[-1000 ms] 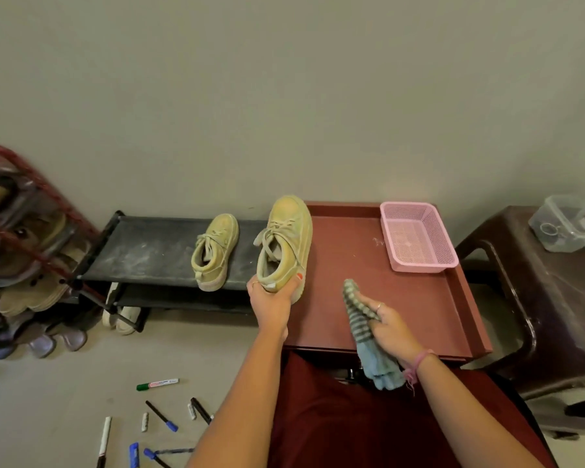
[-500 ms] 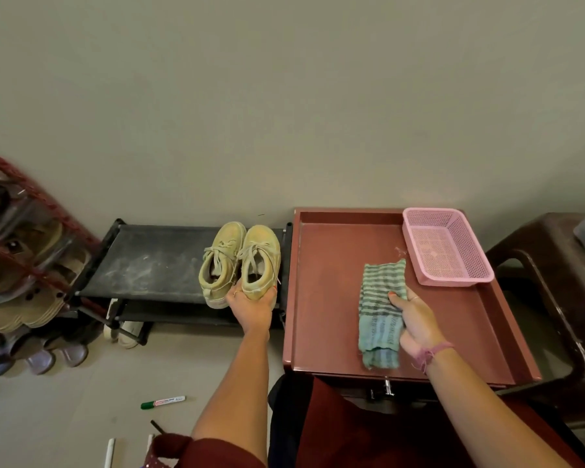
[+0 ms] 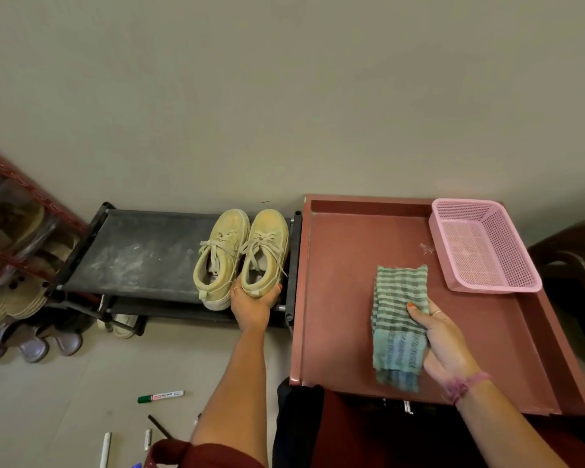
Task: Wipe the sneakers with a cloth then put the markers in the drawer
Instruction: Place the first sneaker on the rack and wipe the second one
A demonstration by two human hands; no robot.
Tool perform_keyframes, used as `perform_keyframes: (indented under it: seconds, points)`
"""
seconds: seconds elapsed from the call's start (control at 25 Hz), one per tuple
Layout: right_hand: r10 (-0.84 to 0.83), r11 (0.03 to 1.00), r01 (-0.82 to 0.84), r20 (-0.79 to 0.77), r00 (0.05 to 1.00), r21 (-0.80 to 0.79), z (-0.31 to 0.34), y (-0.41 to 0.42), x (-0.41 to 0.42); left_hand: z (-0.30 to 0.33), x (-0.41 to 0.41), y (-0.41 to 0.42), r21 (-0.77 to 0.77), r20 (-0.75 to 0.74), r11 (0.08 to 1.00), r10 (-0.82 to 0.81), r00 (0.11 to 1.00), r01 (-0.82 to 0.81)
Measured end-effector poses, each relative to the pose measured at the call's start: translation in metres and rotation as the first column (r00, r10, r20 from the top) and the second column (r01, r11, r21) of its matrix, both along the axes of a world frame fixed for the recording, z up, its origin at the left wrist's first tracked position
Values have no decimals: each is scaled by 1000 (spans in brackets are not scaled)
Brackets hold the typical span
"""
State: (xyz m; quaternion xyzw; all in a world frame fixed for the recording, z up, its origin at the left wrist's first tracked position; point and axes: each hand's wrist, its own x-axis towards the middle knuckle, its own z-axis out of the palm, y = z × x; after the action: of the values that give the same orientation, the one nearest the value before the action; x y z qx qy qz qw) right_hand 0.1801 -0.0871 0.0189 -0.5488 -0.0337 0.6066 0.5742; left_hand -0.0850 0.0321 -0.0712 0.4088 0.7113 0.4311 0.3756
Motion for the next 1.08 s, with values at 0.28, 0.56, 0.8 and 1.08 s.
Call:
perform_keyframes:
  seconds: [0.28,0.56,0.8,1.08]
  points:
    - [13,1000,-13,2,1000,25,6,2,-6,24,-7,-54,54,-84,997,66,994,-62]
    - [-13,998,14,-12,1000,57,13,-5,-11,6,-94,-70,18,-770,968,-147,621,252]
    - [-59,997,60,-21,998,48,9,-16,-17,13,-124,-22,-247,-922,829,-360,141,502]
    - [-48,999,48,9,999,12,1,-31,-8,-1,-114,-10,-64,-949,877,-202,244,476]
